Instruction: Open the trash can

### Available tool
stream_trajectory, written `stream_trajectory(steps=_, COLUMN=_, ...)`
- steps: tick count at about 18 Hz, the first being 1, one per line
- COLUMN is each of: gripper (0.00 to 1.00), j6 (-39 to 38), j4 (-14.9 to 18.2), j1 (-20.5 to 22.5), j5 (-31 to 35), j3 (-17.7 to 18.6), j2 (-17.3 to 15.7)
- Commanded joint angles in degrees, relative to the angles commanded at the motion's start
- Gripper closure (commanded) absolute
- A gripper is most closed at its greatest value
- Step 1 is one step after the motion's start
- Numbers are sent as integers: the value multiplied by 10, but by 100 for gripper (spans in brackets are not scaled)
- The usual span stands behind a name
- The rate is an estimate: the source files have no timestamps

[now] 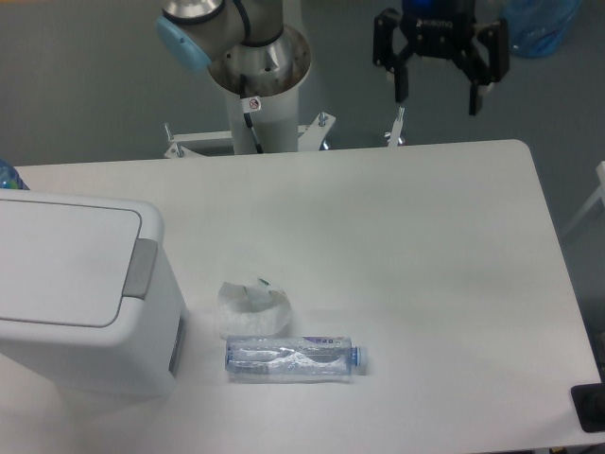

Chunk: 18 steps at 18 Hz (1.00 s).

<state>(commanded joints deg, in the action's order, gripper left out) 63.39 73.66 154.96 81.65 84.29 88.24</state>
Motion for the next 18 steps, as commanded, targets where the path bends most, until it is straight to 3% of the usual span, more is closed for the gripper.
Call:
stream_trajectory(steps=9, gripper=0, j6=-267, j4=-82, j1=-116, j5=-3, j3=2, j2=41)
stream_trajectory(steps=12, gripper=0, j6=-345, j4=-94, j1=-159, j5=-4, j3=7, j2=52)
stream_trajectory(steps=18, gripper=0, j6=-524, j4=-106, j1=-172, j5=-88, j3=13, j2=64)
